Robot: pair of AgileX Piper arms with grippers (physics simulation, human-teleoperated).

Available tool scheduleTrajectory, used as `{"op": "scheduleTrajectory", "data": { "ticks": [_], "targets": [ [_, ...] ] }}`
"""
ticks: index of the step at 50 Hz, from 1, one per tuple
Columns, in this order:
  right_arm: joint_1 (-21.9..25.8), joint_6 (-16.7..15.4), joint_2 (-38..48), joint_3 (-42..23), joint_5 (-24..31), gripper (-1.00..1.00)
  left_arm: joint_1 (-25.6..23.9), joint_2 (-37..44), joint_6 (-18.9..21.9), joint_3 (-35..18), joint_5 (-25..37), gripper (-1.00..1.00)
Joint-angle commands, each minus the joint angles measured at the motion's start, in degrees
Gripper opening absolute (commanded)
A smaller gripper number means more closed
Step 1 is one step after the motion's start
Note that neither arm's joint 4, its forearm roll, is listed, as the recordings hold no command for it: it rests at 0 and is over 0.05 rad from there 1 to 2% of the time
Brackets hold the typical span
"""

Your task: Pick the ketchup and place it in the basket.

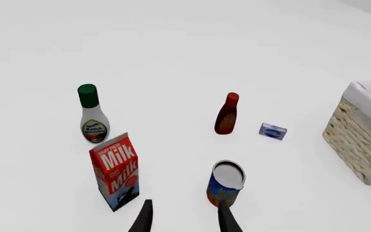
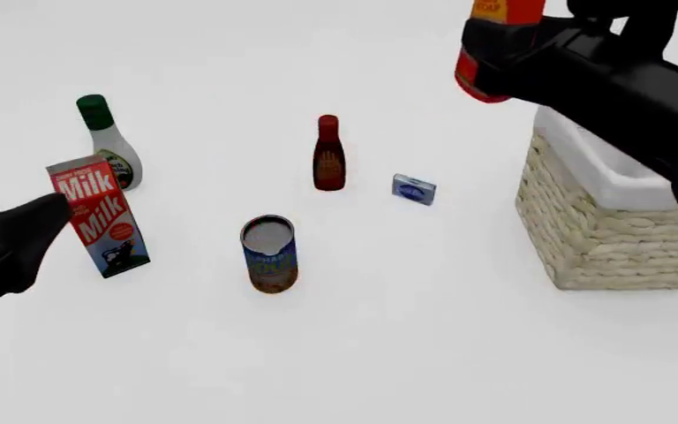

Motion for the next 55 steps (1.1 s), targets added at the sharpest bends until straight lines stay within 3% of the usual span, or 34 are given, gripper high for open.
{"op": "scheduleTrajectory", "data": {
  "ticks": [1,8,10,21,35,38,55],
  "targets": [
    [-5.60,2.12,-1.01,-0.87,-0.26,-1.00,3.86,-4.82,0.71,5.15,-1.29,1.00],
    [-8.53,2.56,-1.50,-0.01,-0.99,-1.00,5.81,-8.04,2.43,7.43,-1.93,1.00],
    [-9.14,2.90,-1.86,0.26,-0.99,-1.00,5.54,-6.69,0.35,8.80,-3.09,1.00],
    [-13.59,3.45,-2.97,-0.31,-0.10,-1.00,6.31,-8.56,-0.72,11.81,-4.34,1.00],
    [-18.02,3.18,-4.60,-0.02,1.11,-1.00,8.78,-12.47,0.68,13.93,-3.76,1.00],
    [-18.53,3.17,-4.76,0.03,1.29,-1.00,8.32,-11.40,-1.32,15.18,-5.18,1.00],
    [-22.92,3.87,-4.43,0.65,1.37,-1.00,10.93,-16.21,-1.15,19.03,-5.50,1.00]
  ]
}}
